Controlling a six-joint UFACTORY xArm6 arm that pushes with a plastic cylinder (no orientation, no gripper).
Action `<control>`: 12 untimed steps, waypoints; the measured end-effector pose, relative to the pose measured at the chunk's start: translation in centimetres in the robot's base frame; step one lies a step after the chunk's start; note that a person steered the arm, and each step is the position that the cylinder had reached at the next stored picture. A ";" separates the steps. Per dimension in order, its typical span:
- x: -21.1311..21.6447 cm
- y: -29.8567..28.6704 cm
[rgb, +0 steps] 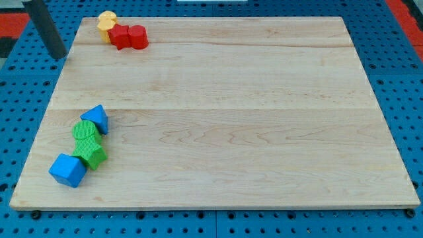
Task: Separate yellow heart from group of red blocks and yellow hexagon
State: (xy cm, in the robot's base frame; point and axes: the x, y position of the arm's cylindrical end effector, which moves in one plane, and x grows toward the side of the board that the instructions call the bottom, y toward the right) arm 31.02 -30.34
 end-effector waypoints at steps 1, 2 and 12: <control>-3.9 1.1; -5.4 1.1; -11.2 20.3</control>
State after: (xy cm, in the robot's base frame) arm 19.87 -10.05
